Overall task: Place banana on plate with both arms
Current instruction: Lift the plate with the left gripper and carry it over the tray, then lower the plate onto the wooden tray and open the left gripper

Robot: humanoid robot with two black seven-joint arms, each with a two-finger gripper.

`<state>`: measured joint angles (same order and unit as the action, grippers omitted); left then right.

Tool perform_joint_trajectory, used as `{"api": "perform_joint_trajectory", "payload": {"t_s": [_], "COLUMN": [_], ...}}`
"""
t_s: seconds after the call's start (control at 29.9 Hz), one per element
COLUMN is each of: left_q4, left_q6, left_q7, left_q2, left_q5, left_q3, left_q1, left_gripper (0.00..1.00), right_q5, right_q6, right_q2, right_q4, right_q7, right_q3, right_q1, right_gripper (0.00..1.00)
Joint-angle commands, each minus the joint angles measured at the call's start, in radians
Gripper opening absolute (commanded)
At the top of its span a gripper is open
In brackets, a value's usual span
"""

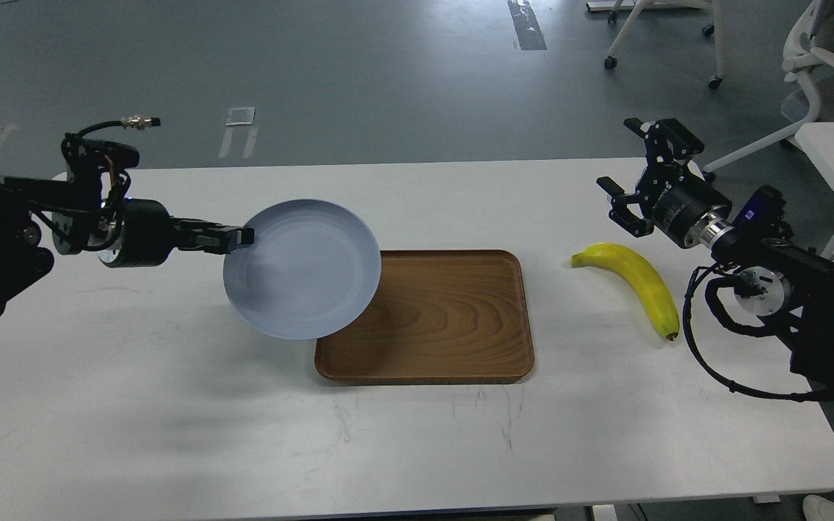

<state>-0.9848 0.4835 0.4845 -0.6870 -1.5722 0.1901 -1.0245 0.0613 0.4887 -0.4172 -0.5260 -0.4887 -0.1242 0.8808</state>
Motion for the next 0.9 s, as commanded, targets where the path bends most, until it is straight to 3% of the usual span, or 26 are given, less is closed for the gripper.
{"api": "perform_joint_trajectory", "payload": {"t_s": [0.0, 0.17, 0.87], "left_q4": [0.001, 0.049, 0.360], "left_q6": [0.005, 0.005, -0.025], "left_q7": [-0.038, -0.083, -0.084], "left_q2": [0.087, 0.214, 0.504], "left_q5": [-0.006, -0.011, 0.004], "left_q3": [-0.001, -0.038, -0.121], "left_q1": [-0.025, -0.028, -0.026], "left_gripper": [0.00, 0.00, 0.00], "right_q5": [0.000, 0.000, 0.000], "right_q6": [0.000, 0.000, 0.000], "right_q2": [-0.006, -0.026, -0.054], "right_q4": [-0.002, -0.005, -0.009], "right_q7": [0.000, 0.000, 0.000], "right_q3": [0.000, 0.000, 0.000], "right_q1": [0.000, 0.000, -0.011], "right_gripper": [0.99, 0.99, 0.99]}}
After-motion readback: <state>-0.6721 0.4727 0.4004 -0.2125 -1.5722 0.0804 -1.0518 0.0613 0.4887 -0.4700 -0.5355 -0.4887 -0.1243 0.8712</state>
